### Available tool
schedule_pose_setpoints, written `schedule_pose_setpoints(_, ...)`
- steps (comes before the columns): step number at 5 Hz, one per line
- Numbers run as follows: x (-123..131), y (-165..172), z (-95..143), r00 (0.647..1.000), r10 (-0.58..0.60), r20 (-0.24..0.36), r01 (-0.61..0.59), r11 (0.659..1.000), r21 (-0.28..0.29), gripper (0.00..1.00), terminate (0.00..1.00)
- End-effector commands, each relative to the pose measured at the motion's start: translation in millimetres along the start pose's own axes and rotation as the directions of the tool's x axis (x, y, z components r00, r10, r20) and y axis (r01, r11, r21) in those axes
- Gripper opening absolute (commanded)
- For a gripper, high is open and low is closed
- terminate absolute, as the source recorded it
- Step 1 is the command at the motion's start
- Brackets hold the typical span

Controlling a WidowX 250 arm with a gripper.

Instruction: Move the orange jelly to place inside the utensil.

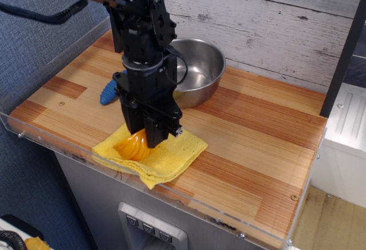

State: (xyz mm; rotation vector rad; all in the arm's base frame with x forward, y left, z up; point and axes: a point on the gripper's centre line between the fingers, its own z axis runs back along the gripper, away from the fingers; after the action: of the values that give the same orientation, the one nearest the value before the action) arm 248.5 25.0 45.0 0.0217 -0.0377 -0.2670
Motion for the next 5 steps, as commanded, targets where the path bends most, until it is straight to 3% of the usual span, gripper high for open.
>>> schedule_pose_setpoints(1,47,27,71,0.981,0.064,0.183,-0.062,0.998,-0.019,0.00,0.00)
schedule_pose_setpoints(2,65,42,97,0.968,0.083,0.238,-0.076,0.996,-0.038,0.00,0.00)
schedule_pose_setpoints(4,103,72,61,0.974,0.158,0.162,-0.158,0.987,-0.008,0.00,0.00)
schedule_pose_setpoints(5,113,67,46,0.982,0.134,0.134,-0.136,0.991,0.007,0.00,0.00)
